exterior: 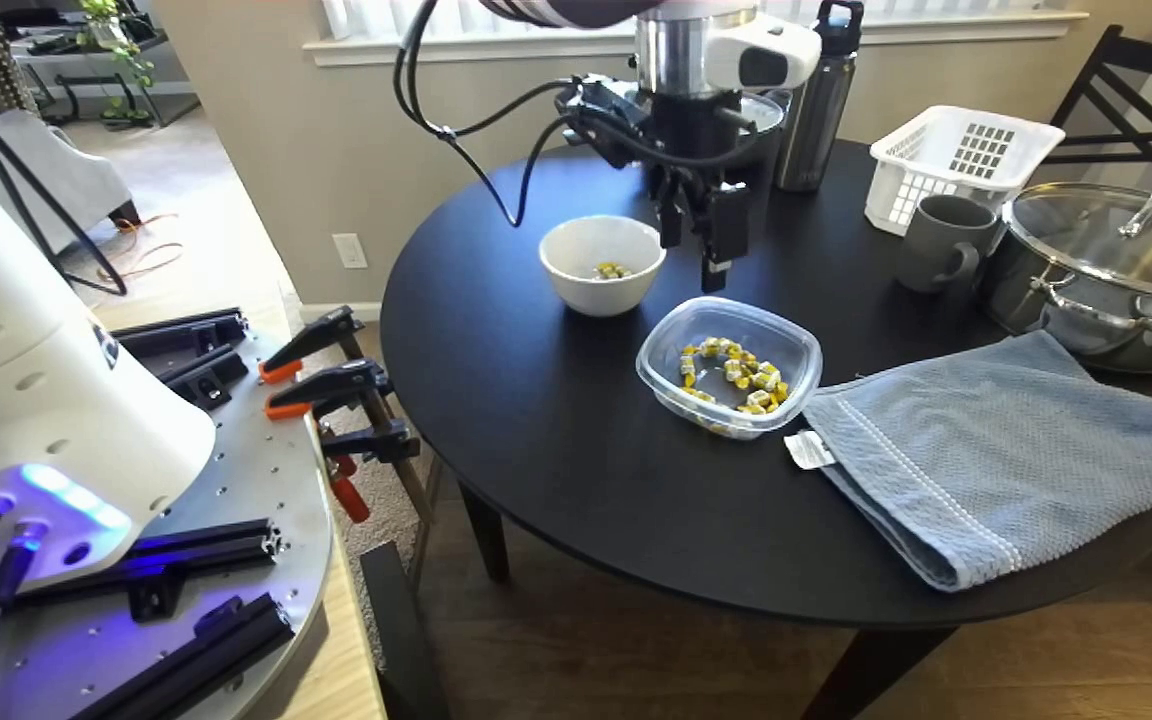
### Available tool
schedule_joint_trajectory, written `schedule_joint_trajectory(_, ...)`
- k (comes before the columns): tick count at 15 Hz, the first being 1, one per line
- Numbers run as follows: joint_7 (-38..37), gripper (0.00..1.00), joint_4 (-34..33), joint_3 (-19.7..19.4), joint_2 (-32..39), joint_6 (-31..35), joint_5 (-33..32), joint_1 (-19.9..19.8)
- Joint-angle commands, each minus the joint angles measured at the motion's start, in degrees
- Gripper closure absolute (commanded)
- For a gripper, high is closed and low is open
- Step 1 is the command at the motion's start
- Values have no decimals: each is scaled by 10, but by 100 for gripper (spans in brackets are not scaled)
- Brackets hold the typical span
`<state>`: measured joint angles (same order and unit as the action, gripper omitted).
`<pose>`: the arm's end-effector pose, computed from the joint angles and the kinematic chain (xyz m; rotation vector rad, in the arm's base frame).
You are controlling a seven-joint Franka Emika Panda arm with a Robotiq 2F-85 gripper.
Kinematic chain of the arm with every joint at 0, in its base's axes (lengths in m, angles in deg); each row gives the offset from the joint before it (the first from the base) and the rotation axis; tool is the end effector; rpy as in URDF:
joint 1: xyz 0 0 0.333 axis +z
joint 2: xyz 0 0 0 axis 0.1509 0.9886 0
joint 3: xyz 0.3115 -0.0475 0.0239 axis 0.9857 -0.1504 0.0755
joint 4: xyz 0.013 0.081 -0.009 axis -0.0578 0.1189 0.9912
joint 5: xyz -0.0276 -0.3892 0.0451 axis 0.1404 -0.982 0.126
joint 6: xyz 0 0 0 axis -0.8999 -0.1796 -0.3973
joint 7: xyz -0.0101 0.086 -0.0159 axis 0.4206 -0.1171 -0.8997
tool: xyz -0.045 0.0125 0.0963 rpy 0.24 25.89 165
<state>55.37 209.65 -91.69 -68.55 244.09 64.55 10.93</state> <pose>0.5069 -0.0498 0.2018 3.0551 -0.3244 0.1038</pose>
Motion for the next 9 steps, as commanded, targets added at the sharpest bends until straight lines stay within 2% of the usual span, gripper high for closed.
schedule_joint_trajectory(1, -35, 0, -39, -17, 62, 5, 0, -9)
schedule_joint_trajectory(9, -62, 0, -122, -34, 175, -1, 11, -4)
